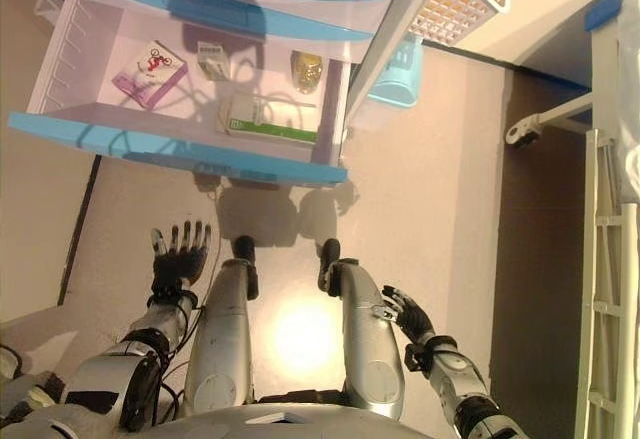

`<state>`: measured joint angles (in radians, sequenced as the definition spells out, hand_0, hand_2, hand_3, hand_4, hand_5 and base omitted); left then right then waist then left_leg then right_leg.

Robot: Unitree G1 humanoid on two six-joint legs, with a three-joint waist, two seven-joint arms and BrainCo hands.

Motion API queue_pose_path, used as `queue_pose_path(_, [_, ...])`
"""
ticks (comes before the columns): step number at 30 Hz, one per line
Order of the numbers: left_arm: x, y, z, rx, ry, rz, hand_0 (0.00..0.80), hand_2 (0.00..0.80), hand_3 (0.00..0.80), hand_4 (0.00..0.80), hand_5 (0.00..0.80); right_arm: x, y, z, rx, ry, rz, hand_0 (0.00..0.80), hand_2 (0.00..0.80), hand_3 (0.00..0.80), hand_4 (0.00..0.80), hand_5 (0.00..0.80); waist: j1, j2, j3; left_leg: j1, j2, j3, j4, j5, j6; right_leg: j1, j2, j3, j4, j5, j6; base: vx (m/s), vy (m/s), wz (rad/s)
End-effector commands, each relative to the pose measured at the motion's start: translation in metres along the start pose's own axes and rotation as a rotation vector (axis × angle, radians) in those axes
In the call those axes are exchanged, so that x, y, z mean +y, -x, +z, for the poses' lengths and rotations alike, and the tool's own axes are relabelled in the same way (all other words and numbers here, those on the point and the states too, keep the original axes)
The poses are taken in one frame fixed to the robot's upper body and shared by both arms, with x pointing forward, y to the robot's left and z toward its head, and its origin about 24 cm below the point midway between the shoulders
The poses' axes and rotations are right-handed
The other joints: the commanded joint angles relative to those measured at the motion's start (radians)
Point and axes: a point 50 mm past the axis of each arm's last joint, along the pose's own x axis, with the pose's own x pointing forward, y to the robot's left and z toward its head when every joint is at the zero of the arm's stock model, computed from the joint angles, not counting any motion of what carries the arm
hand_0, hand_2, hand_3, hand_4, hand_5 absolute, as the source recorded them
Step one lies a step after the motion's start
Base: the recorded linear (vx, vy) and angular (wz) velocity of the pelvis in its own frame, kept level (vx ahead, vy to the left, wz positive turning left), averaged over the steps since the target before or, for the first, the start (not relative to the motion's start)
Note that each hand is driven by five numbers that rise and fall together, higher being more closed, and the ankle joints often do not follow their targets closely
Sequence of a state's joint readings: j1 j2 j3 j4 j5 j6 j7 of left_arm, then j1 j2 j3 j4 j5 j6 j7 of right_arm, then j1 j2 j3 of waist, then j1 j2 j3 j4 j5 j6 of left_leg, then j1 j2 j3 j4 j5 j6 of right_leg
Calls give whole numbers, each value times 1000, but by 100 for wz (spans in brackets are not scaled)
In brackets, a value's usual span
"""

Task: Open the drawer and pick up the medicine

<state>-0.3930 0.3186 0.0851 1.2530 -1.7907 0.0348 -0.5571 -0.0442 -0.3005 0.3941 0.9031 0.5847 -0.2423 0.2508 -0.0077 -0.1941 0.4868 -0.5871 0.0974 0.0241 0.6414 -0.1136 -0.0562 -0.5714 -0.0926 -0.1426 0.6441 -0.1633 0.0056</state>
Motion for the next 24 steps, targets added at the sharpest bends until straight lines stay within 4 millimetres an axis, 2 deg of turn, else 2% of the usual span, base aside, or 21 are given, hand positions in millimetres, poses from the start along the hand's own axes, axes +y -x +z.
queue_pose_path(1, [13, 8, 6, -40, 20, 76, 0, 0, 0, 0, 0, -2, 9, -8, 3, 18, 14, 0, 0, 0, 0, 0, -11, -2, -41, 10, -53, 70, 45, -111, 64, 9, 27, -40, 51, -11, 40, 0, 0, 0])
queue_pose_path(8, [25, 15, 5, -16, 12, 192, 0, 0, 0, 0, 0, -1, 8, -6, -5, 20, 7, 0, 0, 0, 0, 0, -10, 3, -41, 13, -58, 69, 40, -110, 65, 8, 25, -40, 51, -13, 40, -13, 0, 0])
queue_pose_path(9, [27, 16, 5, -13, 12, 205, 0, 0, 0, 0, 0, -1, 8, -5, -11, 20, 4, 0, 0, 0, 0, 0, -8, 1, -38, 4, -57, 76, 29, -78, 69, 1, 22, -50, 38, 13, 28, -92, -9, 0])
queue_pose_path(10, [29, 18, 6, -11, 13, 214, 0, 0, 0, 0, 0, -2, 9, -5, -16, 19, 2, 0, 0, 0, 0, 0, -7, 2, -38, 6, -57, 76, 26, -78, 69, 3, 21, -51, 36, 13, 29, -89, -15, 2])
queue_pose_path(16, [42, 32, 8, 53, -134, 218, 0, 0, 0, 0, 0, -7, 13, 3, -91, 18, -31, 0, 0, 0, 0, 0, -1, 3, -33, 32, -59, 78, -8, -68, 67, 26, 14, -56, 6, 27, 37, 0, 0, 0])
queue_pose_path(20, [53, 45, 10, 142, -254, 209, 0, 0, 0, 0, 0, -15, 18, 23, -209, 24, -70, 0, 0, 0, 0, 0, 6, 6, -26, 58, -57, 80, -39, -57, 66, 53, 5, -65, -21, 41, 48, 15, -5, 0])
queue_pose_path(21, [57, 51, 12, 155, -281, 218, 0, 0, 0, 0, 0, -18, 21, 30, -241, 30, -77, 0, 0, 0, 0, 0, 8, 7, -25, 75, -58, 74, -35, -85, 61, 70, 5, -59, -17, 22, 62, 63, -29, 4])
queue_pose_path(24, [71, 68, 21, 180, -357, 269, 0, 0, 0, 0, 0, -24, 31, 60, -377, 81, -81, 0, 0, 0, 0, 0, 9, 9, -22, 97, -53, 78, -55, -78, 60, 94, -3, -65, -39, 38, 69, 15, -22, 10])
